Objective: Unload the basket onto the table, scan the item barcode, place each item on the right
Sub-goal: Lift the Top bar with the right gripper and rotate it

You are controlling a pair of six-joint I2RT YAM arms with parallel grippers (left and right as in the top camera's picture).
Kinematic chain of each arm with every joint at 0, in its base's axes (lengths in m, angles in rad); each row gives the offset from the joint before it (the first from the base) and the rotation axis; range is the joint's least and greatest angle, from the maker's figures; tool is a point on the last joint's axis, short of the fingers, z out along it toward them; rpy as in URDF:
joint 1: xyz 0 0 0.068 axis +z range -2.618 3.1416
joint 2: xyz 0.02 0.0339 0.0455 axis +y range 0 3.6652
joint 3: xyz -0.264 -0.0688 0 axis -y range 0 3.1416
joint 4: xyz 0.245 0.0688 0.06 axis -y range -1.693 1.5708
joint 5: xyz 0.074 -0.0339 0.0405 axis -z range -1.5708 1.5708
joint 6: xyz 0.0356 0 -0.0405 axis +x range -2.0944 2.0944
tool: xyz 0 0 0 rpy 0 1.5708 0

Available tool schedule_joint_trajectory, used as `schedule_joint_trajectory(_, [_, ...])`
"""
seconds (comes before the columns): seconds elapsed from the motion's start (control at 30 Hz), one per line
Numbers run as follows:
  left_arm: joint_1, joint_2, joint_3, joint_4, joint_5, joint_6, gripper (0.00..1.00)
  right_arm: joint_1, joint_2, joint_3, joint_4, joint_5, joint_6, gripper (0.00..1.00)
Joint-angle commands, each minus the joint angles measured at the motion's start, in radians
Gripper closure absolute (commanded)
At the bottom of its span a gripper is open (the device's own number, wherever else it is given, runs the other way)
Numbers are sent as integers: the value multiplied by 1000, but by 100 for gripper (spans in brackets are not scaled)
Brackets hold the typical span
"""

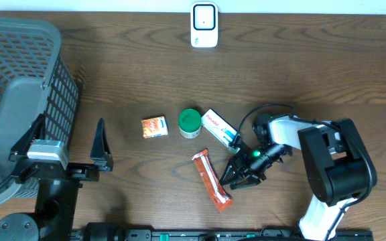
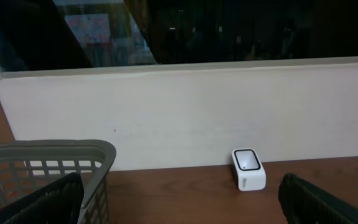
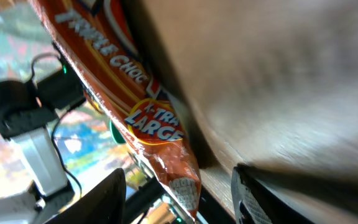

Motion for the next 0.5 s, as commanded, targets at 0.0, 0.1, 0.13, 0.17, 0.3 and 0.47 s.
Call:
schedule_joint_trajectory(0.0, [3, -9, -4, 1, 10, -11, 1, -19, -70, 0, 15, 105, 7, 24])
schedule_joint_trajectory(0.1, [3, -9, -4, 2, 10, -11, 1, 9, -115, -1, 92, 189, 7, 6])
schedule_joint_trajectory(0.13, [3, -9, -4, 2, 10, -11, 1, 19, -115, -1, 113, 199, 7, 7])
schedule_joint_trajectory(0.17, [3, -9, -4, 2, 10, -11, 1, 31, -114, -3, 140, 209, 8, 11])
schedule_joint_trajectory(0.3, [3, -9, -4, 2, 10, -11, 1, 84, -114, -32, 231, 211, 2, 20])
schedule_joint_trajectory(0.47, [3, -9, -4, 2, 10, -11, 1, 128, -114, -33, 240, 211, -11, 23])
